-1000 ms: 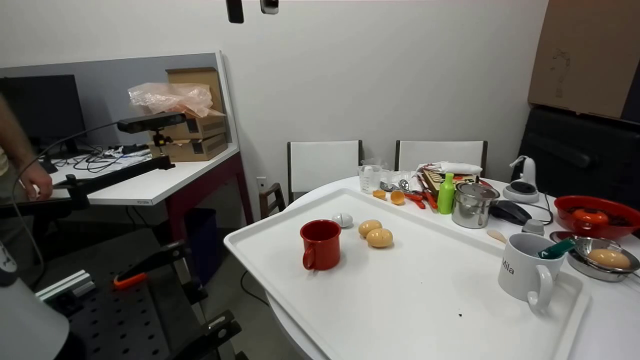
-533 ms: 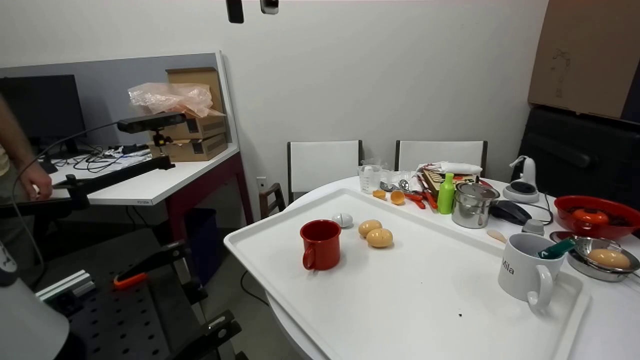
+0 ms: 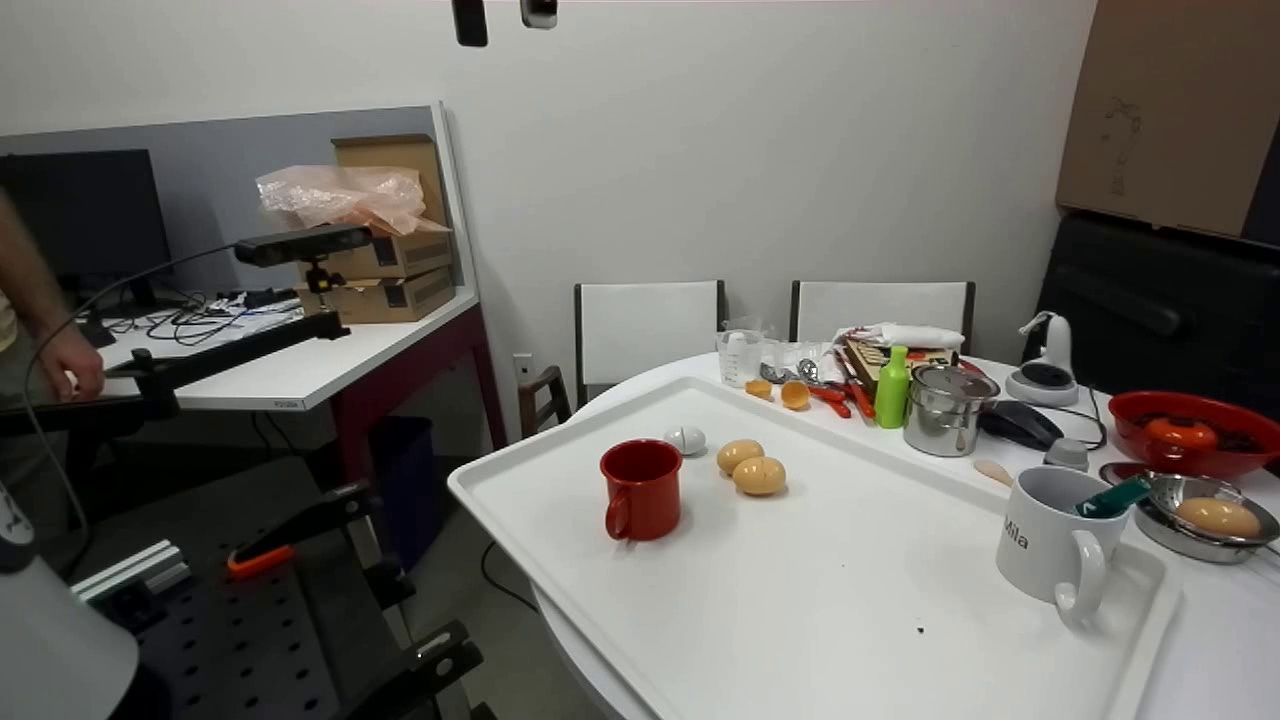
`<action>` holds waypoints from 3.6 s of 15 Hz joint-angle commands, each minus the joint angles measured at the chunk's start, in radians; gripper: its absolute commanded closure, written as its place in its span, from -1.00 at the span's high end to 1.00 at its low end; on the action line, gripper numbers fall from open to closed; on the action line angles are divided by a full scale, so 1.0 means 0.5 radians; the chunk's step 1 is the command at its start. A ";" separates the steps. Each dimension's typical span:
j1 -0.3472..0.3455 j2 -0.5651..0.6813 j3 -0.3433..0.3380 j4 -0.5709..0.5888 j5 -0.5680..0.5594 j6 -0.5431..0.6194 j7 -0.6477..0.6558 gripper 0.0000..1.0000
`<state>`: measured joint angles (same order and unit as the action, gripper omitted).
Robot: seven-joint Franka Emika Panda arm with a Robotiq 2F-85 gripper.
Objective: Put the right brown egg in the red cup
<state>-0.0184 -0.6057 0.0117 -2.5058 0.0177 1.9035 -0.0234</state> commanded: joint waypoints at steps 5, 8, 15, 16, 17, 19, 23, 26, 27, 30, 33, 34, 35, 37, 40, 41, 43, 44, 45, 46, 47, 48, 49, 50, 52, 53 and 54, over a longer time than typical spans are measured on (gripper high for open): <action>0.015 0.001 -0.013 0.004 -0.008 -0.005 0.007 1.00; 0.015 0.001 -0.013 0.004 -0.008 -0.005 0.007 1.00; 0.015 0.001 -0.013 0.004 -0.008 -0.005 0.007 1.00; 0.015 0.001 -0.013 0.004 -0.008 -0.005 0.007 1.00; 0.015 0.001 -0.013 0.004 -0.008 -0.005 0.007 1.00; 0.015 0.001 -0.013 0.004 -0.008 -0.005 0.007 1.00; 0.015 0.001 -0.013 0.004 -0.008 -0.005 0.007 1.00; 0.015 0.001 -0.013 0.004 -0.008 -0.005 0.007 1.00; 0.015 0.001 -0.013 0.004 -0.008 -0.005 0.007 1.00; 0.015 0.001 -0.013 0.004 -0.008 -0.005 0.007 1.00; 0.015 0.001 -0.013 0.004 -0.008 -0.005 0.007 1.00; 0.015 0.001 -0.013 0.004 -0.008 -0.005 0.007 1.00; 0.015 0.001 -0.013 0.004 -0.008 -0.005 0.007 1.00; 0.015 0.001 -0.013 0.004 -0.008 -0.005 0.007 1.00; 0.015 0.001 -0.013 0.004 -0.008 -0.005 0.007 1.00; 0.015 0.001 -0.013 0.004 -0.008 -0.005 0.007 1.00; 0.001 0.088 0.010 0.044 -0.054 0.036 0.027 1.00; -0.019 0.130 0.026 0.062 -0.100 0.066 0.058 1.00; -0.042 0.172 0.037 0.084 -0.155 0.089 0.089 1.00; -0.069 0.199 0.051 0.098 -0.226 0.118 0.131 1.00; -0.106 0.225 0.067 0.113 -0.314 0.152 0.198 1.00; -0.127 0.250 0.069 0.132 -0.376 0.168 0.242 1.00; -0.143 0.267 0.066 0.151 -0.421 0.170 0.275 1.00; -0.150 0.286 0.061 0.168 -0.445 0.164 0.294 1.00; -0.113 0.241 0.024 0.113 -0.395 0.167 0.235 1.00; -0.119 0.255 0.023 0.126 -0.406 0.166 0.245 1.00; -0.120 0.264 0.023 0.134 -0.411 0.166 0.249 1.00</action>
<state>-0.0893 -0.4741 0.0325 -2.4406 -0.1834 1.9900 0.0971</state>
